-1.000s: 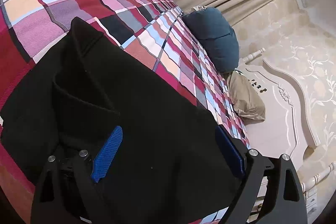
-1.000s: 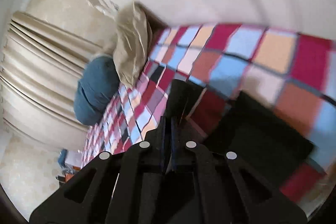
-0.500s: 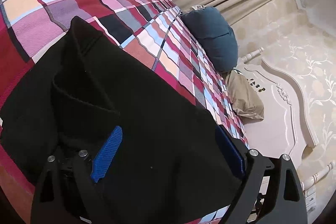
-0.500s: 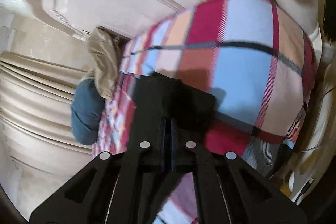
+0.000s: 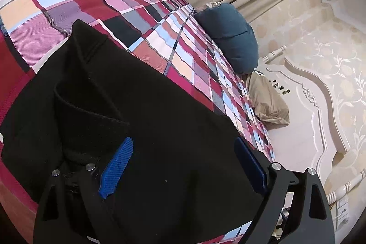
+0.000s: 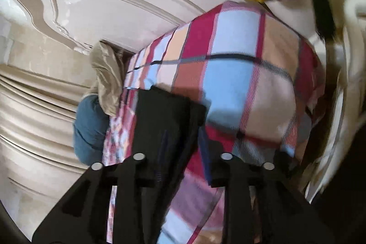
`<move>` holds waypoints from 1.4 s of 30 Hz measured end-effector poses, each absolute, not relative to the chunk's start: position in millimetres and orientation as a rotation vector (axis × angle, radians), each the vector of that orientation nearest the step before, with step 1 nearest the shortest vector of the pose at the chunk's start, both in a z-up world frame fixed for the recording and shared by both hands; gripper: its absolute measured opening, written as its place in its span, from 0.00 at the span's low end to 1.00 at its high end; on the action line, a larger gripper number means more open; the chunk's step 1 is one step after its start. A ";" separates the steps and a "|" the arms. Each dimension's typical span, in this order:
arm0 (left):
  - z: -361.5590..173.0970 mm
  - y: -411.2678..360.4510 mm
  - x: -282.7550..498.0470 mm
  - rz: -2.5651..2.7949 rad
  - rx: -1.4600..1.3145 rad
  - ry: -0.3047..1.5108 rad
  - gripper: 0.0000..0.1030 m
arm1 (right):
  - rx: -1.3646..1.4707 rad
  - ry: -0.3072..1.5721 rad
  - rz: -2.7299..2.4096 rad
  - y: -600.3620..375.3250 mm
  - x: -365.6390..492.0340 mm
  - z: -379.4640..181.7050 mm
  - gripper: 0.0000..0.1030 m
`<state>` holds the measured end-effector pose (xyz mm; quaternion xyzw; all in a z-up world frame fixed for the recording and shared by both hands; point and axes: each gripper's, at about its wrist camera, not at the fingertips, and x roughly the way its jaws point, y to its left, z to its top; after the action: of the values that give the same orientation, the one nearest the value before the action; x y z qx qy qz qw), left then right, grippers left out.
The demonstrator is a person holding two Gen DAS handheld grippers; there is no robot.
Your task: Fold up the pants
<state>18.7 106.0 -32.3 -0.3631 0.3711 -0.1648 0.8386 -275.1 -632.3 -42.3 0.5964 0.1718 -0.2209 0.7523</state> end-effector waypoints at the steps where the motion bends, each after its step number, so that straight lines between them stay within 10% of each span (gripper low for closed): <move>1: -32.4 106.0 18.6 -0.348 -0.766 0.785 0.86 | 1.309 0.379 -0.460 -627.7 -276.2 -42.6 0.33; 8: -31.4 104.7 21.2 -0.354 -0.740 0.798 0.88 | 1.194 0.394 -0.451 -648.0 -264.8 -22.1 0.67; 18: -34.3 112.6 23.4 -0.409 -0.773 0.804 0.88 | 0.854 0.843 -0.230 -705.4 -149.6 -12.8 0.72; 21: -37.7 121.6 24.6 -0.441 -0.839 0.804 0.88 | 0.883 0.932 -0.125 -697.5 -129.1 -26.3 0.70; 24: -41.3 128.2 25.6 -0.456 -0.904 0.797 0.88 | 0.769 1.031 -0.158 -684.4 -116.2 -20.7 0.17; 42: -40.0 129.3 24.6 -0.495 -0.893 0.804 0.88 | 0.571 0.867 -0.105 -593.1 -106.2 143.6 0.15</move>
<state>24.6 129.3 -40.0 -0.4156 0.3743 -0.2306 0.7962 -106.2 -593.1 143.6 0.2725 0.4139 -0.0501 0.8671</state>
